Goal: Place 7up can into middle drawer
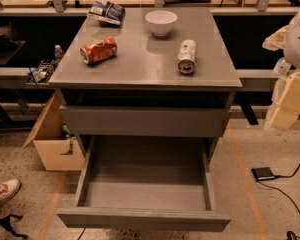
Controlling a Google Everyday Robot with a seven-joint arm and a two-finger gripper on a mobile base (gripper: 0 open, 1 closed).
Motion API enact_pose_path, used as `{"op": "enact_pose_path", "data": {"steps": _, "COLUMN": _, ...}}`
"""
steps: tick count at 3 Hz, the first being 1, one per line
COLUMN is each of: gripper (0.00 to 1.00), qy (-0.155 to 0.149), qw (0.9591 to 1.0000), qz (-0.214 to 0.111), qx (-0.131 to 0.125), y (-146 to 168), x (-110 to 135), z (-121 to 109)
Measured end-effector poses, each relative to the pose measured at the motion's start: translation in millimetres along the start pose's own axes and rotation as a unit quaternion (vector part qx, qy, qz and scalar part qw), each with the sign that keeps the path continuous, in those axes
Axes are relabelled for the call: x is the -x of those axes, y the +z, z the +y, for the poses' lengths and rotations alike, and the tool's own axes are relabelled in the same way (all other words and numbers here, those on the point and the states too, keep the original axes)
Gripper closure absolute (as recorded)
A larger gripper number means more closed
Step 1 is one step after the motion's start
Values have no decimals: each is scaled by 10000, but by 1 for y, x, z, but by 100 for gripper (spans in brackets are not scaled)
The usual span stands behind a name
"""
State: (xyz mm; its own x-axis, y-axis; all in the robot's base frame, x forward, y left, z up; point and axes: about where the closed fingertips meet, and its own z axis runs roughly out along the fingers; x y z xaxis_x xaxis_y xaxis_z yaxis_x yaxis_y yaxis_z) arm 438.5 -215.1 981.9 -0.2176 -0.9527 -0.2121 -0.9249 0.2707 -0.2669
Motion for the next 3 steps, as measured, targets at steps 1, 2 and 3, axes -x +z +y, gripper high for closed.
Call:
{"op": "enact_pose_path", "data": {"steps": 1, "gripper": 0, "qy": 0, "qw": 10000, "qz": 0, "qx": -1, "y": 0, "x": 0, "z": 0}}
{"op": "enact_pose_path", "data": {"steps": 2, "gripper": 0, "qy": 464, "qw": 9987, "qz": -74, "qx": -190, "y": 12, "x": -1, "z": -19}}
{"op": "enact_pose_path", "data": {"steps": 3, "gripper": 0, "qy": 1168, "qw": 9918, "qz": -166, "qx": -484, "y": 31, "x": 7, "z": -66}}
